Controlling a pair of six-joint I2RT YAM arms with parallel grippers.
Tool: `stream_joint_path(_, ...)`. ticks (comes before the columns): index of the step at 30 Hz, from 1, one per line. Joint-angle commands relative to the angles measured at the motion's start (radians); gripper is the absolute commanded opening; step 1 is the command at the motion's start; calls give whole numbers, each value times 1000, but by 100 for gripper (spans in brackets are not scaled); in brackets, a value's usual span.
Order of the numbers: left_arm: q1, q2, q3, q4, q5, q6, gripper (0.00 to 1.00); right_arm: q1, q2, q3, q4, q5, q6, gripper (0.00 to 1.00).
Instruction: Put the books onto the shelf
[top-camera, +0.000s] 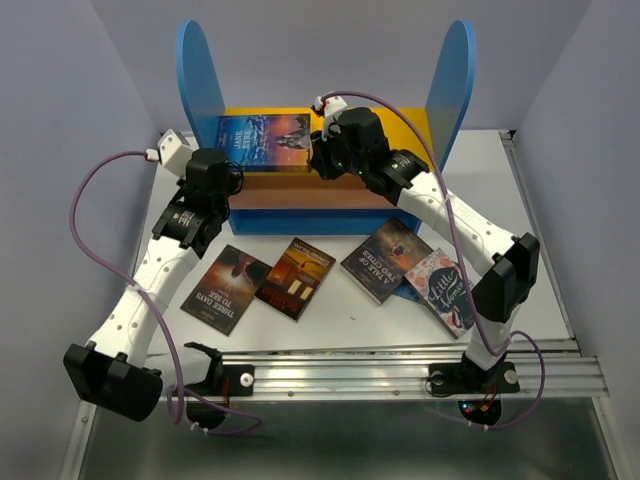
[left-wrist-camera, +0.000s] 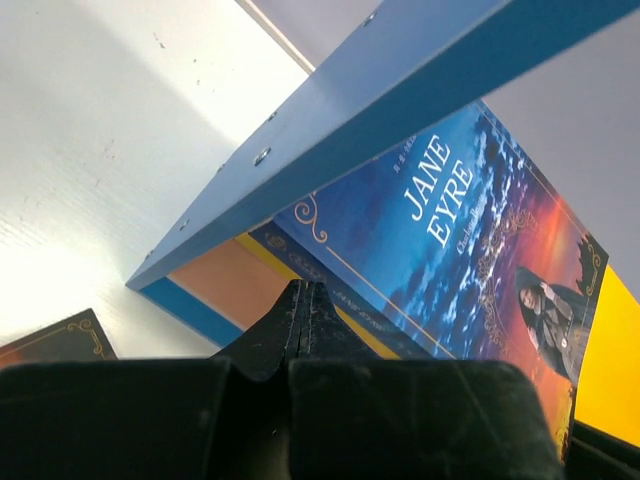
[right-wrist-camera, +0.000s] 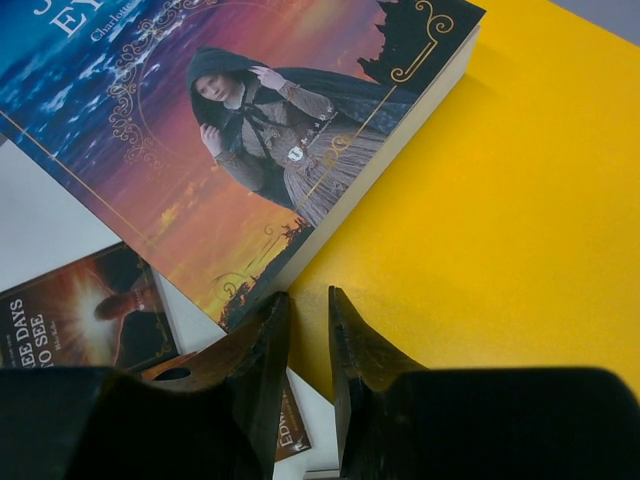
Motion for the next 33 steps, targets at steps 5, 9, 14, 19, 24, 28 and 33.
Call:
stream_joint_path(5,33,-3,41,41,5,27,0,14,53,55,25,-115,-22,30)
stream_joint_path(9,39,-3,47,39,14,30,0,14,58,61,27,-118,-25,31)
stream_joint_path(14,38,-27,46,27,60,46,0,14,38,54,32,-15,-13,37)
stream_joint_path(19,38,-105,30,33,197,105,1,14,-40,26,35,285,18,44)
stream_joint_path(24,38,-204,-37,12,348,147,65,14,-195,-100,35,382,47,72)
stream_joint_path(28,36,-282,-121,1,451,141,99,14,-377,-294,41,355,113,100)
stream_joint_path(33,30,-293,-227,5,609,136,99,14,-620,-555,12,299,251,100)
